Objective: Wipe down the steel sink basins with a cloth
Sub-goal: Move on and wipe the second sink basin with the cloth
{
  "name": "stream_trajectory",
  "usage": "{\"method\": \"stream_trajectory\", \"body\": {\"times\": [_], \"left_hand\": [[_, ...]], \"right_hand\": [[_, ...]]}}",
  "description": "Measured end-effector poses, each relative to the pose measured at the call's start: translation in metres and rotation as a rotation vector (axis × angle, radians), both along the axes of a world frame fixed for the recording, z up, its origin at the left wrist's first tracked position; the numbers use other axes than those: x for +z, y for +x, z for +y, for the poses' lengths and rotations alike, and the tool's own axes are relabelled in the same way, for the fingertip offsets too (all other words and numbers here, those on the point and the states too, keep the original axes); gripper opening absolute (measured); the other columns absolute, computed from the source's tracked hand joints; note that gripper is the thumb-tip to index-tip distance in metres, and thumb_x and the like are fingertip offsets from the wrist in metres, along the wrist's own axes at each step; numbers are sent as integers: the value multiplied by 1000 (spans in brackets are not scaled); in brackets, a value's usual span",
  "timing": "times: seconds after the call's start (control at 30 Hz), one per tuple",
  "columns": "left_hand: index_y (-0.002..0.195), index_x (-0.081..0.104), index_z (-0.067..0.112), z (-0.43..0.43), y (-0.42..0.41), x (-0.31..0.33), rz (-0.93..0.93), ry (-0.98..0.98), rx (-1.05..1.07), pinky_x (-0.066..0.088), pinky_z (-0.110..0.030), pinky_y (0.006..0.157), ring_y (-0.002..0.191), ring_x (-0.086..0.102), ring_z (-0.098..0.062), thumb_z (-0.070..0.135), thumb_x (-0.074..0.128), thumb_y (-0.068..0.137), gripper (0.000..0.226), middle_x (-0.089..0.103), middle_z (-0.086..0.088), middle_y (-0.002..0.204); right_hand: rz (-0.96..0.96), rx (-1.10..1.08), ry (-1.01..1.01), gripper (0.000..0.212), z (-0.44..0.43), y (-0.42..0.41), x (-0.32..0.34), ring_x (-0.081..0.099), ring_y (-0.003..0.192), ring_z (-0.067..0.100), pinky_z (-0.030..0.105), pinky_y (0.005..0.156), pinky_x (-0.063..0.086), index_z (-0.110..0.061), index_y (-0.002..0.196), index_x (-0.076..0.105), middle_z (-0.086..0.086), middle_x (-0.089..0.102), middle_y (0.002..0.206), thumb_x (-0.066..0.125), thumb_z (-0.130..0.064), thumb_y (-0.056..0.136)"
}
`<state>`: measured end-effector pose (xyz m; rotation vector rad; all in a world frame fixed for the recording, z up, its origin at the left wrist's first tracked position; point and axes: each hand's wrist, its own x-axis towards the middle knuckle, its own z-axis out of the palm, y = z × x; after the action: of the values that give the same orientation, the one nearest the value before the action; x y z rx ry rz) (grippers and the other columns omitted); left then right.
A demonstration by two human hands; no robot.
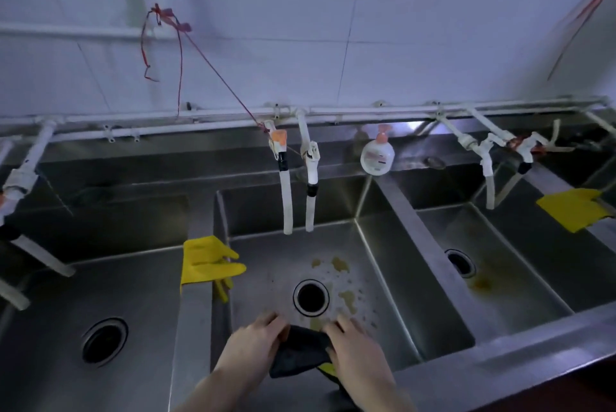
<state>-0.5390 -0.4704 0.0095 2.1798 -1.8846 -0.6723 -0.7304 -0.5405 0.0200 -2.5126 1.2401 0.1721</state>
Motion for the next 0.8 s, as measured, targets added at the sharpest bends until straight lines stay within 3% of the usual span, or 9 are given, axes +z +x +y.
{"method": "stream_trajectory", "body": {"times": [0.3, 0.53, 0.63, 0.67, 0.73, 0.8], "left_hand": [[103, 46, 21, -30, -6, -52, 86, 185, 80, 46, -45, 66, 85, 56, -36, 17, 41, 96, 10, 48, -2, 111], [100, 49, 20, -32, -11, -90, 152, 360, 219, 47, -39, 71, 90, 60, -31, 12, 42, 92, 13, 52, -1, 103], [104, 53, 16, -40, -11, -108, 162, 419, 202, 42, -29, 74, 96, 59, -27, 10, 43, 93, 15, 55, -6, 104], [99, 57, 15, -44, -12, -113, 156, 399, 207, 39, -23, 69, 90, 61, -22, 15, 45, 95, 12, 58, -8, 98], [80, 60, 14, -50, -12, -123, 50, 351, 226, 34, -12, 49, 59, 58, -10, 28, 50, 96, 24, 57, -6, 70], [69, 57, 16, -49, -9, -140, 77, 403, 319, 34, -14, 49, 50, 46, -8, 29, 52, 94, 29, 50, 1, 61]], "right_hand": [[129, 108, 206, 29, -59, 13, -57, 51, 111, 25, 40, 85, 50, -19, 124, 51, 1, 46, 125, 51, -14, 95], [194, 257, 407, 26, -75, 26, -107, 55, 108, 30, 37, 86, 49, -14, 119, 55, 7, 52, 124, 55, -14, 93], [238, 325, 466, 26, -83, 32, -137, 55, 110, 31, 37, 91, 46, -12, 119, 56, 10, 55, 123, 56, -16, 93], [250, 348, 482, 28, -85, 34, -148, 55, 111, 31, 37, 92, 46, -12, 120, 56, 11, 56, 124, 57, -16, 93], [253, 377, 489, 33, -88, 38, -171, 55, 114, 32, 37, 93, 47, -11, 125, 54, 13, 55, 127, 56, -15, 92], [244, 427, 463, 41, -88, 39, -192, 54, 116, 33, 40, 94, 48, -15, 131, 48, 14, 53, 131, 53, -10, 91]]}}
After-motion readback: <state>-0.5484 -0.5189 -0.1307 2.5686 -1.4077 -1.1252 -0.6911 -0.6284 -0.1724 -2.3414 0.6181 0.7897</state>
